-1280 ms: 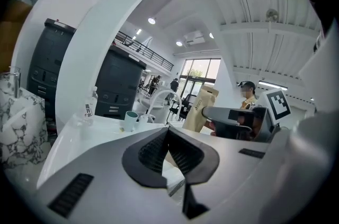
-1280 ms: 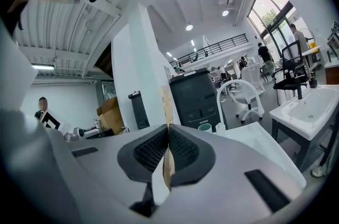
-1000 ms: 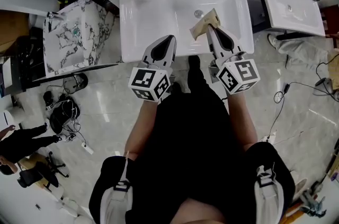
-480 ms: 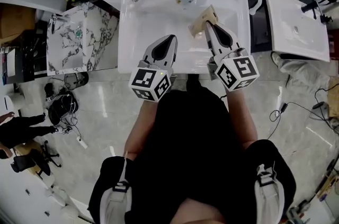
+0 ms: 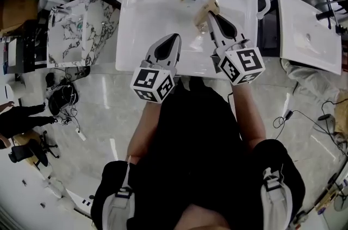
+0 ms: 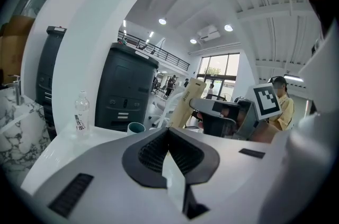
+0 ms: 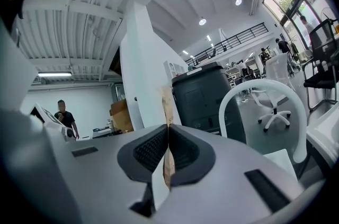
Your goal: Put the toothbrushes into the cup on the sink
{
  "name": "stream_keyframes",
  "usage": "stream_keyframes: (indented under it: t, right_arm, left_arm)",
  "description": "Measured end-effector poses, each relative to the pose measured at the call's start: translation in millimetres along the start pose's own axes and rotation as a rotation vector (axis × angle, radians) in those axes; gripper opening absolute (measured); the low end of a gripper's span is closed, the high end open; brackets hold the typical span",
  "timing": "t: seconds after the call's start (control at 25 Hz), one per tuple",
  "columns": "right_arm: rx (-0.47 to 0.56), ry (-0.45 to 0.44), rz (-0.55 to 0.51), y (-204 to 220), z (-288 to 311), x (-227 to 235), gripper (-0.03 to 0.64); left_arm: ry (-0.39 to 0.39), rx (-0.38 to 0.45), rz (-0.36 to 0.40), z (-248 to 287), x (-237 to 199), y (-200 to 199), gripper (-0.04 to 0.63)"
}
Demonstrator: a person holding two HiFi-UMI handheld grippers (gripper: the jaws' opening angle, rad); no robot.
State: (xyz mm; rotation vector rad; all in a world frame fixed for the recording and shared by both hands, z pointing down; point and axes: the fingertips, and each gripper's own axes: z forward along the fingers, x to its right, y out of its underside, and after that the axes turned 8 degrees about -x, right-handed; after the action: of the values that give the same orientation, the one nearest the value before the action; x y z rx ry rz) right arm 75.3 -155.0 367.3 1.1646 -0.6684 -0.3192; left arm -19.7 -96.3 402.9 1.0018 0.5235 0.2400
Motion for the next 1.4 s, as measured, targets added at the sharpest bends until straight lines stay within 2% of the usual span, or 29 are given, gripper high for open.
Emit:
stream_keyframes:
  t: [0.24, 0.6, 0.92, 1.4]
  right_arm:
    - [-0.005, 0.011, 0.011, 1.1, 10.3, 8.8, 0.032]
    - [0.001, 0.059, 0.003, -6.1, 36.2, 17.9, 0.032]
    - [0.006, 0.089, -0.007, -17.3, 69.0, 15.9, 0.032]
    - [-0.025, 0.155, -0.016, -21.6, 112.6, 40.7, 0.032]
  left_arm:
    - [-0.007, -0.014, -0.007, 2.1, -3.8, 1.1, 0.014]
    - [0.030, -0.021, -0.011, 13.5, -16.9, -4.8, 0.014]
    - [0.067, -0.035, -0.027, 24.2, -38.5, -12.3, 0.014]
    - [0.094, -0.083, -0.054, 45.2, -78.2, -17.2, 0.014]
